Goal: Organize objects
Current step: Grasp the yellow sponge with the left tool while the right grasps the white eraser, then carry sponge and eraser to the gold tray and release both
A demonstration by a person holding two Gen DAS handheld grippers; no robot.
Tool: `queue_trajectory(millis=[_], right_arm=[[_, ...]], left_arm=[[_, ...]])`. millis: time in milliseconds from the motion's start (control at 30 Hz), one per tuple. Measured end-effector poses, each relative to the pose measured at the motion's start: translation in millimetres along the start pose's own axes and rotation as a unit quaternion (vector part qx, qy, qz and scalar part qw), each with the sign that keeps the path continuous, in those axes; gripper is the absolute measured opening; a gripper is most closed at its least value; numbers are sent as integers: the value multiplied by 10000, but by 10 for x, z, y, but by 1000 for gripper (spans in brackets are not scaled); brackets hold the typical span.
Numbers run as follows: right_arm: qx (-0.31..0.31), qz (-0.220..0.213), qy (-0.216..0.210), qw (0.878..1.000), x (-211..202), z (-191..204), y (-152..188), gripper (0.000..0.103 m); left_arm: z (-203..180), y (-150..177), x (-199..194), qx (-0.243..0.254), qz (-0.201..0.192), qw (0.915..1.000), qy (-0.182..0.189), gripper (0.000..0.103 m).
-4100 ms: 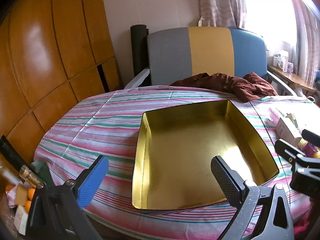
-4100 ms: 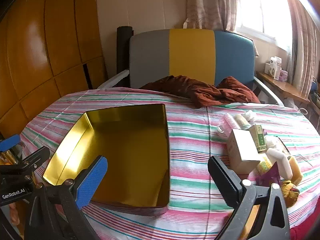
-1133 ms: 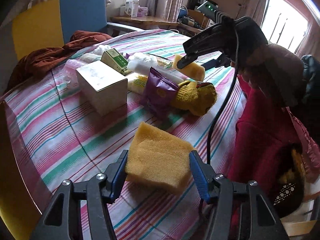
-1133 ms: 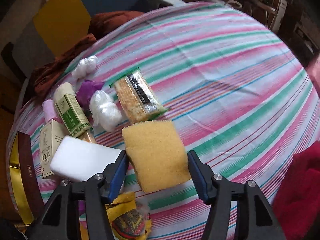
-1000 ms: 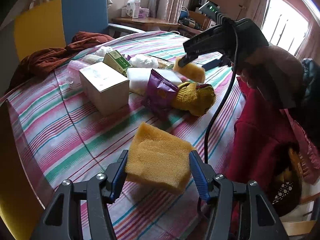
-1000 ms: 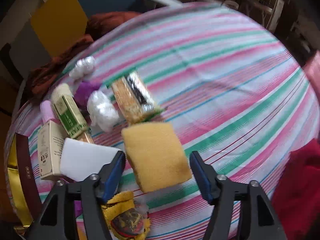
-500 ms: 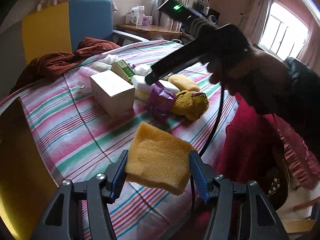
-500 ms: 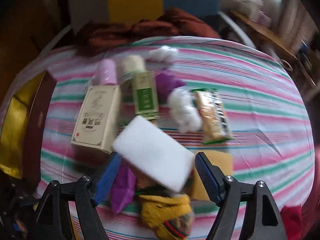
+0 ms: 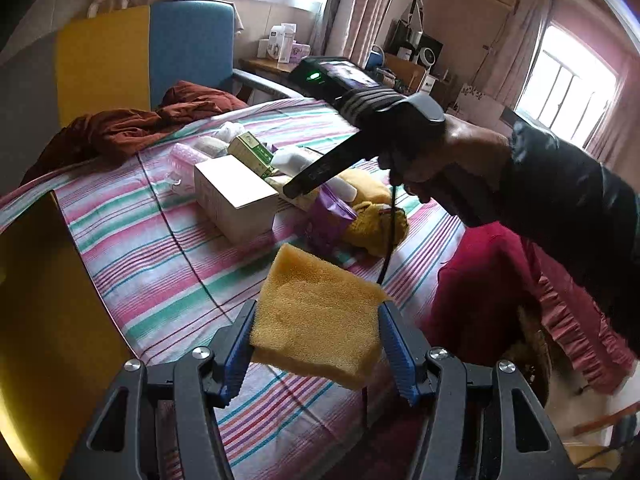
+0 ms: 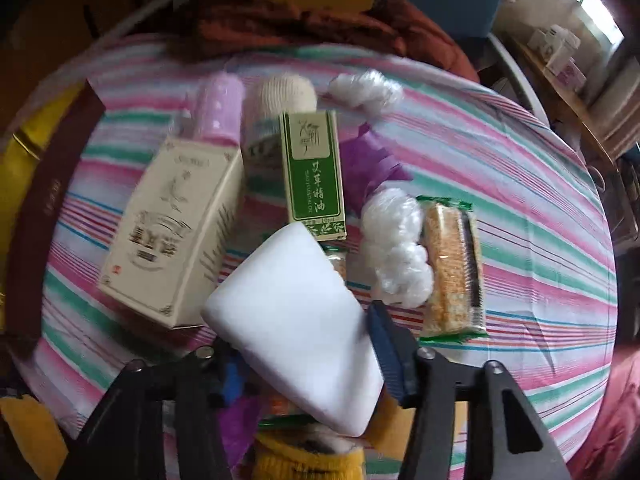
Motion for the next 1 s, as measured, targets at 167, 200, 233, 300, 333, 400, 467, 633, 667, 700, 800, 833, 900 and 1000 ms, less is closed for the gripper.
queue_trajectory(millis=[167, 200, 233, 300, 333, 400, 467, 633, 667, 700, 800, 833, 900, 1000], right_arm=[[373, -299, -72, 9988, -201, -107, 52, 32], [461, -301, -41, 9985, -212, -119, 54, 29], [539, -377, -58, 9978, -254, -108, 51, 28], [548, -524, 98, 9971, -334, -72, 33, 26], [570, -587, 157, 9965, -356, -74, 3, 26], [644, -794, 183, 9946, -505, -59, -28, 26], [638, -1047, 94, 9924, -711, -15, -12, 26], [480, -1582, -322, 9857, -1142, 328, -62, 26], [438, -1653, -446, 9843, -1194, 424, -76, 26], [390, -1718, -593, 9826, -1237, 530, -100, 26], [248, -1832, -1094, 9767, -1302, 908, -196, 26], [196, -1842, -1287, 9742, -1302, 1061, -233, 26], [83, -1831, -1566, 9705, -1257, 1363, -360, 26], [-45, -1737, -1864, 9670, -1180, 1785, -557, 26]], left_arm=[[14, -5, -36, -97, -55, 9999, 86, 60], [9, -4, -56, -100, -74, 9999, 88, 60], [3, -2, -82, -96, -103, 9999, 85, 60], [-1, -3, -142, -94, -178, 9998, 78, 60], [9, -8, -169, -101, -212, 9997, 74, 60], [28, -9, -246, -151, -298, 9994, 57, 61], [69, -15, -326, -217, -395, 9990, 48, 61], [263, -17, -614, -513, -714, 9961, -94, 61], [322, -11, -694, -581, -803, 9949, -183, 61], [400, 0, -784, -666, -894, 9933, -309, 61], [644, 60, -989, -927, -1064, 9874, -711, 62], [743, 98, -1060, -1032, -1110, 9844, -898, 63], [1016, 206, -1224, -1343, -1186, 9744, -1359, 63], [1388, 395, -1400, -1783, -1172, 9581, -1909, 63]])
Point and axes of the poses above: each gripper's, at about its wrist camera, not at the fingertips, and x roughly the way its jaws point, z to its left, y to its underside, the point moved 2 cm from there along x, roughly the way its jaws point, and after that the axes turned 5 degrees about z, right-handed, at the moved point
